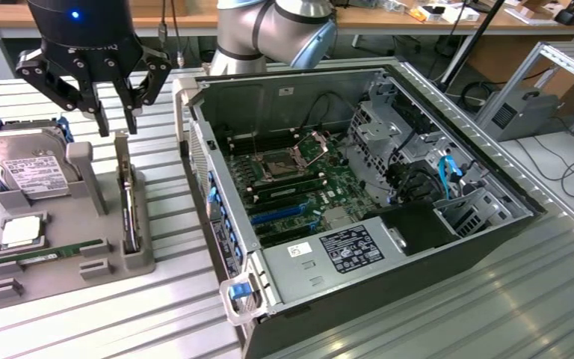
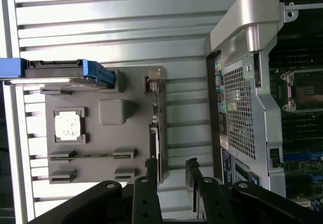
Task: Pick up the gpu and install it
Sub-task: 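Pick up the gpu and move the gpu toward the slot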
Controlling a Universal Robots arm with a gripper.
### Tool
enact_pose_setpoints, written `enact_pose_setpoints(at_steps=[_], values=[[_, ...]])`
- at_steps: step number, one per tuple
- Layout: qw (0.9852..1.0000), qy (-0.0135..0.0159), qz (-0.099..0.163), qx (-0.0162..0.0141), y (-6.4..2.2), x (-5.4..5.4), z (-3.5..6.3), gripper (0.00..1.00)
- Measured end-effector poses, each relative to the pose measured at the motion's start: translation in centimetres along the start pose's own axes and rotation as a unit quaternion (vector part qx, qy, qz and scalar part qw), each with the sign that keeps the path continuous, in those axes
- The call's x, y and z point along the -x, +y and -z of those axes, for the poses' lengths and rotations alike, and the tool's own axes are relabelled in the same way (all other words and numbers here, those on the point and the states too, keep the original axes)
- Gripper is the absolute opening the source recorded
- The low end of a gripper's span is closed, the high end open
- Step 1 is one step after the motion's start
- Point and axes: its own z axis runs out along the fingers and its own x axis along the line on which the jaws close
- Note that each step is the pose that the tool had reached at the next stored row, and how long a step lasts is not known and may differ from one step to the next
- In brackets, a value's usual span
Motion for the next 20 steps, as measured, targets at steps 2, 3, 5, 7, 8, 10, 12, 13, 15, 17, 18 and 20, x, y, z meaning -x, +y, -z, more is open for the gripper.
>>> enact_pose_setpoints(at_steps=[2,3,5,7,8,10,12,13,15,17,18,20], values=[[1.0,0.0,0.0,0.0,-0.01,-0.08,-0.04,0.36],[1.0,0.0,0.0,0.0,-0.02,-0.14,-0.07,0.36],[1.0,0.0001,0.0,0.0,-0.02,-0.2,-0.09,0.36],[1.0,0.0,0.0,0.0,-0.03,-0.27,-0.13,0.36],[1.0,0.0001,0.0,0.0,-0.03,-0.31,-0.16,0.36],[1.0,0.0,0.0,0.0,-0.04,-0.34,-0.19,0.36],[1.0,0.0,0.0,0.0,-0.04,-0.36,-0.21,0.36],[1.0,0.0001,0.0,0.0,-0.04,-0.37,-0.22,0.36],[1.0,0.0,0.0,0.0,-0.04,-0.41,-0.25,0.36],[1.0,0.0,0.0,0.0,-0.05,-0.44,-0.28,0.36],[1.0,0.0001,0.0,0.0,-0.05,-0.45,-0.28,0.36],[1.0,0.0,0.0,0.0,-0.05,-0.48,-0.32,0.36]])
